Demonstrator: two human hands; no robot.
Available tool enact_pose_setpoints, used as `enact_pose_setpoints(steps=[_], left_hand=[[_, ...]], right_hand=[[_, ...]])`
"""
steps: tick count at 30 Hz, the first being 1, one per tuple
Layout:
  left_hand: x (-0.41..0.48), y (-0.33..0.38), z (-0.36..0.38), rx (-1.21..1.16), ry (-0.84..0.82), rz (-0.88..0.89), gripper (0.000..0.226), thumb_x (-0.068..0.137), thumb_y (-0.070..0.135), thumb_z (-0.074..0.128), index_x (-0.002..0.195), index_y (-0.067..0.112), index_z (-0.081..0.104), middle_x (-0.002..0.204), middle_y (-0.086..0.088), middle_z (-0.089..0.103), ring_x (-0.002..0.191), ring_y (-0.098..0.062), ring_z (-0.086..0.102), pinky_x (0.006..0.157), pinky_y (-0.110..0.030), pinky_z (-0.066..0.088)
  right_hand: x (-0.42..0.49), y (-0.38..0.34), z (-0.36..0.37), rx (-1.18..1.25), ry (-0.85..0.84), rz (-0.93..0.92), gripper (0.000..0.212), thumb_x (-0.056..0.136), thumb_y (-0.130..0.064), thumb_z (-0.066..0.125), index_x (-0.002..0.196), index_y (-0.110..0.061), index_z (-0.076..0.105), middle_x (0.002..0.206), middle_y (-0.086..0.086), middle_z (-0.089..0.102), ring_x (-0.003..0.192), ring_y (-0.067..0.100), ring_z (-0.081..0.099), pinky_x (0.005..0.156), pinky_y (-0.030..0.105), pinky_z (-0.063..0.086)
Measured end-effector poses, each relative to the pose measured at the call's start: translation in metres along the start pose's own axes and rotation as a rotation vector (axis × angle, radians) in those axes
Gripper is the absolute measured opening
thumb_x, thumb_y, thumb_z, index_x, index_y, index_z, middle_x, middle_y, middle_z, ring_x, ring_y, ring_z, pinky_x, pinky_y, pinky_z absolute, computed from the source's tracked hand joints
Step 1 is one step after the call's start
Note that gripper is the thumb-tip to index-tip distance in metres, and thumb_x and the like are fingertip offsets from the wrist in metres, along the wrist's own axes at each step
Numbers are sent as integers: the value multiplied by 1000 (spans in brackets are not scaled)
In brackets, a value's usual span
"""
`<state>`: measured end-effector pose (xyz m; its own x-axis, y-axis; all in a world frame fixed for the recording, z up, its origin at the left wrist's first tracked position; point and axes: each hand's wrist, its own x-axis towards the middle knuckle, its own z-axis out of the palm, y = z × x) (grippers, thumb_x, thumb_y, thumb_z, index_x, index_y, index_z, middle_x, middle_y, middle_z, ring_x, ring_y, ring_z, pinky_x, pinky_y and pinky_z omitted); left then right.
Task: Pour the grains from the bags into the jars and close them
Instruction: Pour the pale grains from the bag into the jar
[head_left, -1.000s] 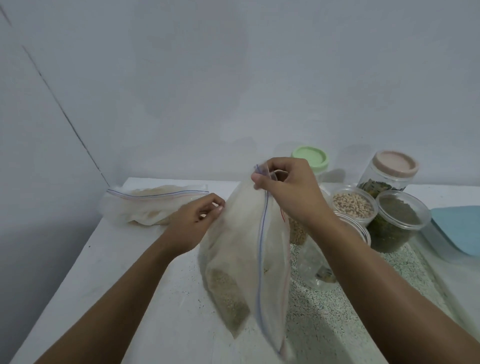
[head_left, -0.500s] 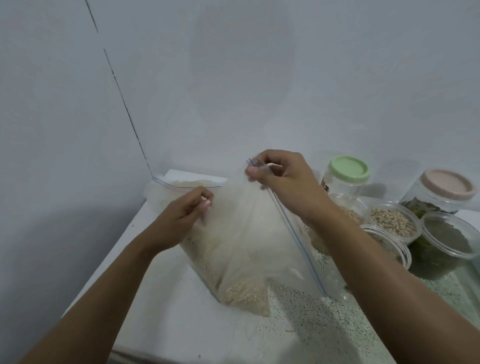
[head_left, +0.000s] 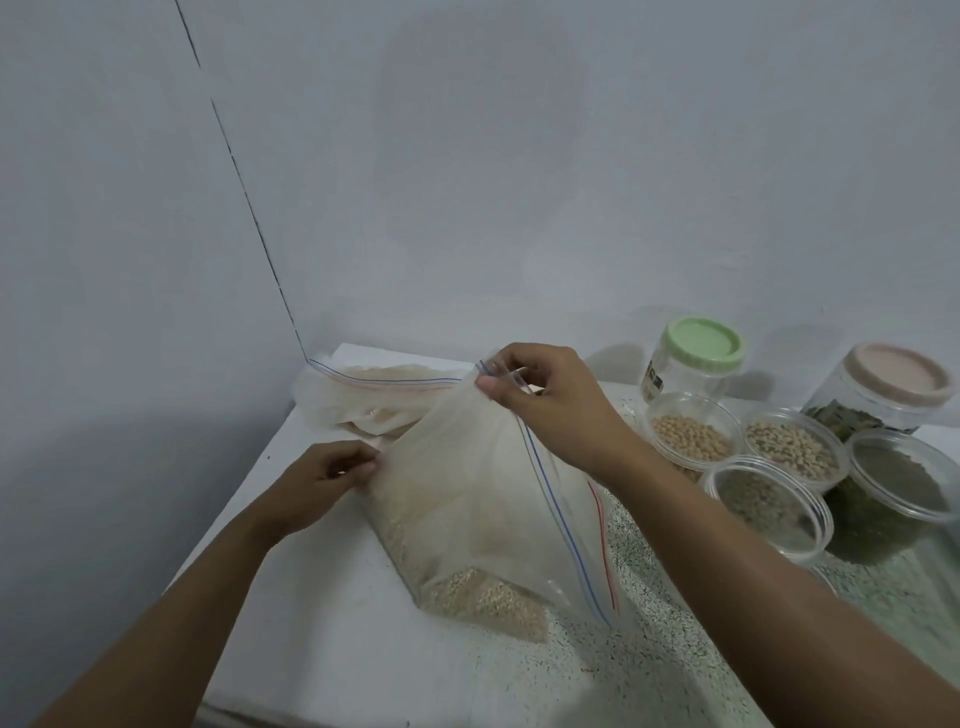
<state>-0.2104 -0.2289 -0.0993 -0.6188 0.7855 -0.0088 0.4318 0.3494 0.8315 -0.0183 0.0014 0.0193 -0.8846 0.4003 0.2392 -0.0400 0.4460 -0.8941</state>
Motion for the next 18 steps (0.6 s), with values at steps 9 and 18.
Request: enact_pose_setpoints(steps=[9,18], left_hand=[[0,7,14,-41,82,-1,22,100,10,62,92,27,74,93,9,73,88,-3,66,78,-14,48],[3,34,-4,21,108,184,38,100,7,61,92,42,71,90,11,71,86,-4,64,78,-17,50]], right_hand=[[-2,6,5,-43,14,90,21,88,-39,78,83,-19,74,83,-7,73,72,9,63,71,24,46],[4,-24,-12,-28,108,27,28,98,-27,68,73,-18,76,74,3,76,86,33,71,79,53,54]])
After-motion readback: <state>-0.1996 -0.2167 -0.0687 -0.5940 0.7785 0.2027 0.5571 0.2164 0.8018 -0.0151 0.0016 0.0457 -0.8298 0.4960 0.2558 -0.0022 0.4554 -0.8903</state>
